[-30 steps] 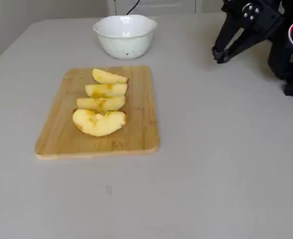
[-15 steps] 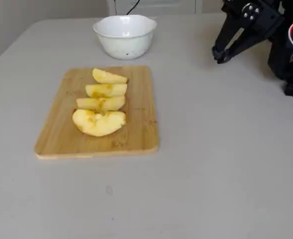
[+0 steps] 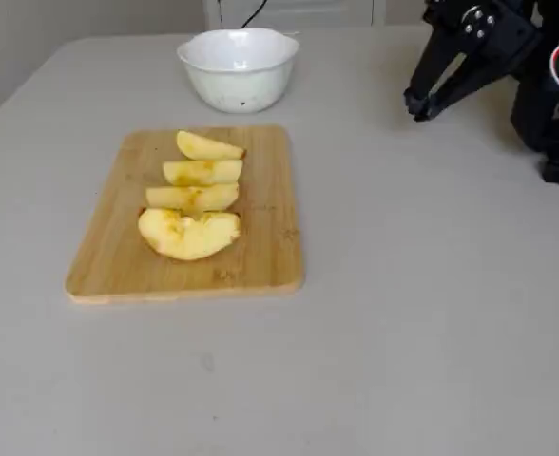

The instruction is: Pick up the rightmost apple slice from the cutting board and place it into the bowl

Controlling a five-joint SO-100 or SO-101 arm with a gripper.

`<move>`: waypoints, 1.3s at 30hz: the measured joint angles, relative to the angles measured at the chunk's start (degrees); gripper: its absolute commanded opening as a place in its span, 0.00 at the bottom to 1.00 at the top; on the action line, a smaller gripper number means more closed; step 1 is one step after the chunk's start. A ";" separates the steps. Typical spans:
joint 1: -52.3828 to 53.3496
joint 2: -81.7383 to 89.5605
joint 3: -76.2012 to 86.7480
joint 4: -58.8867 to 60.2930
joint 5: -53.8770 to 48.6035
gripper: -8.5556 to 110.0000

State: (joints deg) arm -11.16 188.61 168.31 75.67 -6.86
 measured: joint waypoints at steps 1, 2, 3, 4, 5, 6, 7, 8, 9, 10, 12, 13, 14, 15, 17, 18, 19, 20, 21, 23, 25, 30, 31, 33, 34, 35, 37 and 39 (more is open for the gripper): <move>0.00 0.00 0.00 0.00 0.00 0.07; 0.00 0.00 0.00 0.00 0.00 0.07; 0.00 0.00 0.00 0.00 0.00 0.07; 0.00 0.00 0.00 0.00 0.00 0.07; 0.00 0.00 0.00 0.00 0.00 0.07; 0.00 0.00 0.00 0.00 0.00 0.08; 0.00 0.00 0.00 0.00 0.00 0.07; 0.00 0.00 0.00 0.00 0.00 0.07; -0.09 0.00 0.00 0.00 -0.26 0.07; -1.23 0.00 0.00 0.00 -1.14 0.07; -3.43 0.00 0.00 0.00 -2.64 0.07; -4.22 0.00 0.00 0.00 -3.08 0.07; -4.57 0.00 0.00 0.00 -3.34 0.07; -4.66 0.00 0.00 0.00 -3.69 0.07; -4.83 0.00 0.00 0.00 -4.13 0.08; -5.19 0.00 0.00 0.00 -4.22 0.08; -5.27 0.00 0.00 -0.09 -4.22 0.09; -5.80 0.00 0.18 -0.88 -4.92 0.09; -6.42 0.00 0.97 -2.02 -6.86 0.10; -7.12 0.00 3.69 -3.60 -15.29 0.11; -8.17 0.00 4.13 -3.52 -27.16 0.12; -8.53 -0.26 3.96 -4.31 -55.37 0.26; -8.53 -0.62 3.52 -5.54 -59.50 0.28; -8.35 -1.05 2.64 -8.17 -65.57 0.32; -7.91 -2.11 1.93 -9.40 -68.03 0.32; -7.38 -3.96 1.14 -11.43 -70.49 0.33; -5.89 -11.25 -1.67 -16.61 -74.27 0.35; -4.92 -20.74 -7.03 -20.74 -75.67 0.36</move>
State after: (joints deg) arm -16.08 167.87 161.28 54.93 -82.53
